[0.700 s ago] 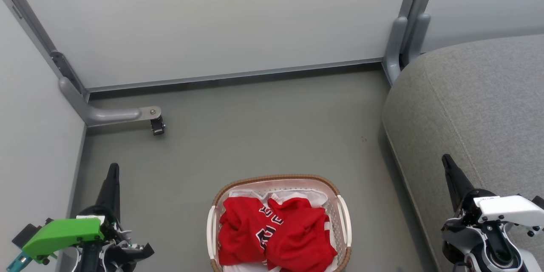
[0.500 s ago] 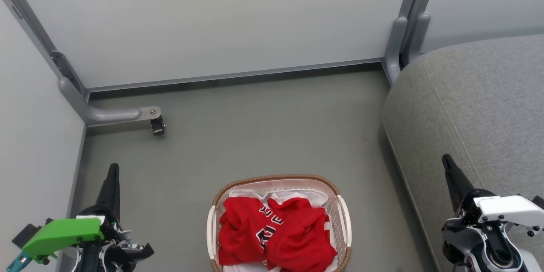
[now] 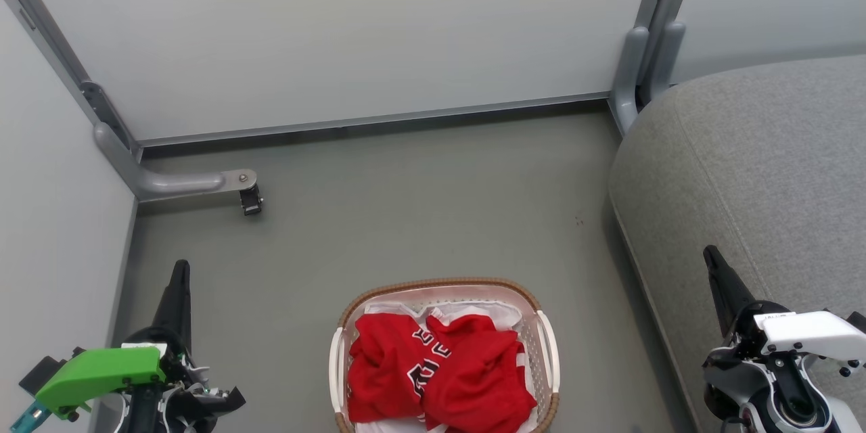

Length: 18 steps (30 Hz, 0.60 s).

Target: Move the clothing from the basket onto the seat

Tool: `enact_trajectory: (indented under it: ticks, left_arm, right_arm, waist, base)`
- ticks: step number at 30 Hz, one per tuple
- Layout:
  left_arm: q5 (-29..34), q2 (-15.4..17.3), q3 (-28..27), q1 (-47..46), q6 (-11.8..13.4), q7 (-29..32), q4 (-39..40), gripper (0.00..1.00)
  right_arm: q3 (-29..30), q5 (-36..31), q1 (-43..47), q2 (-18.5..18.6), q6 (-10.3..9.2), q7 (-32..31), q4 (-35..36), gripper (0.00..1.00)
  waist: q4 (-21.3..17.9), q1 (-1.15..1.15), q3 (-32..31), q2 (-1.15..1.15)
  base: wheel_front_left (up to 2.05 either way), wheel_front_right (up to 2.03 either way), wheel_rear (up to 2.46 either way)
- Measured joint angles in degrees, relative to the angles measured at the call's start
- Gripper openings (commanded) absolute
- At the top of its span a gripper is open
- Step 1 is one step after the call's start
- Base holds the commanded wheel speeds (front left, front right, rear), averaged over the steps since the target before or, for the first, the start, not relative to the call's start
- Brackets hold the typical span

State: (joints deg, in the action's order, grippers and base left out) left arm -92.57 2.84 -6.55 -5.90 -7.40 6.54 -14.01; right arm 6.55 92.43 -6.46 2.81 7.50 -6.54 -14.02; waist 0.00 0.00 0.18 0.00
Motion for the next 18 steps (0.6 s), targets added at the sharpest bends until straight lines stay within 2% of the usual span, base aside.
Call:
enact_trajectory:
  ticks: [18]
  left_arm:
    - [0.0, 0.0, 0.0, 0.0, 0.0, 0.0, 0.0, 0.00]
  right_arm:
    - [0.0, 0.0, 0.0, 0.0, 0.00, 0.0, 0.0, 0.00]
  waist:
    - [0.0, 0.00, 0.0, 0.00]
  base:
    - [0.00, 0.00, 0.00]
